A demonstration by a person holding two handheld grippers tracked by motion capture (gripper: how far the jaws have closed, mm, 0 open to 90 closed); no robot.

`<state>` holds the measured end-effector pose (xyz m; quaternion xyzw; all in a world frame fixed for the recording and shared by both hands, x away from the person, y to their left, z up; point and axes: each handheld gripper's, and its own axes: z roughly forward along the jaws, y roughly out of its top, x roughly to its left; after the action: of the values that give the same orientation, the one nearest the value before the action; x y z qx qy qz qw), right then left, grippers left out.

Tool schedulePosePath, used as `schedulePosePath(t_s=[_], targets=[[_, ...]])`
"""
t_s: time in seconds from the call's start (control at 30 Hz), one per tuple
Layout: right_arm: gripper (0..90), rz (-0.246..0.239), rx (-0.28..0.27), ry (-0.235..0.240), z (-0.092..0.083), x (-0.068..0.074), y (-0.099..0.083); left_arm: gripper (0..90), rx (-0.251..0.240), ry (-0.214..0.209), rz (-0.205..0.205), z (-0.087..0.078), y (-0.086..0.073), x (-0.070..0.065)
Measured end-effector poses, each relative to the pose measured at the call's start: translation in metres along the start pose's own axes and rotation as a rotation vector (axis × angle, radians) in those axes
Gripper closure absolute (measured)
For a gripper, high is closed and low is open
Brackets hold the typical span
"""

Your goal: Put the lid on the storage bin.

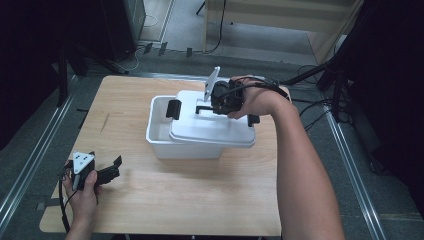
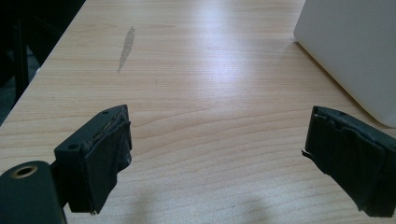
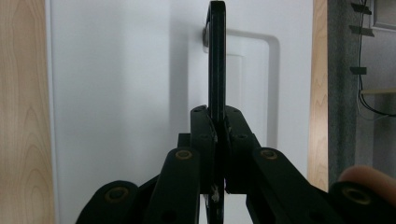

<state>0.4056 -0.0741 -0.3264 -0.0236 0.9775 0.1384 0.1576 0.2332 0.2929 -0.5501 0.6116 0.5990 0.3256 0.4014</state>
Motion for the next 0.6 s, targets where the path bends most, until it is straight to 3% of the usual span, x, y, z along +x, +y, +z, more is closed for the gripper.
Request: schedulePosePath(t_s=[0.43,0.5,0.6], targets=[[85.4,-0.032,-0.005,0.013,0.015,-0.002,0.022,8.1,-0.003,0.0,-0.004,0.0,0.0,0.0],[85.4,-0.017,0.003,0.012,0.016,-0.001,0.025,8.1,-0.003,0.0,-0.004,0.0,0.0,0.0],[85.5,-0.044,-0.011,0.017,0.019,-0.002,0.031,8.1,-0.001,-0.002,-0.004,0.0,0.0,0.0]])
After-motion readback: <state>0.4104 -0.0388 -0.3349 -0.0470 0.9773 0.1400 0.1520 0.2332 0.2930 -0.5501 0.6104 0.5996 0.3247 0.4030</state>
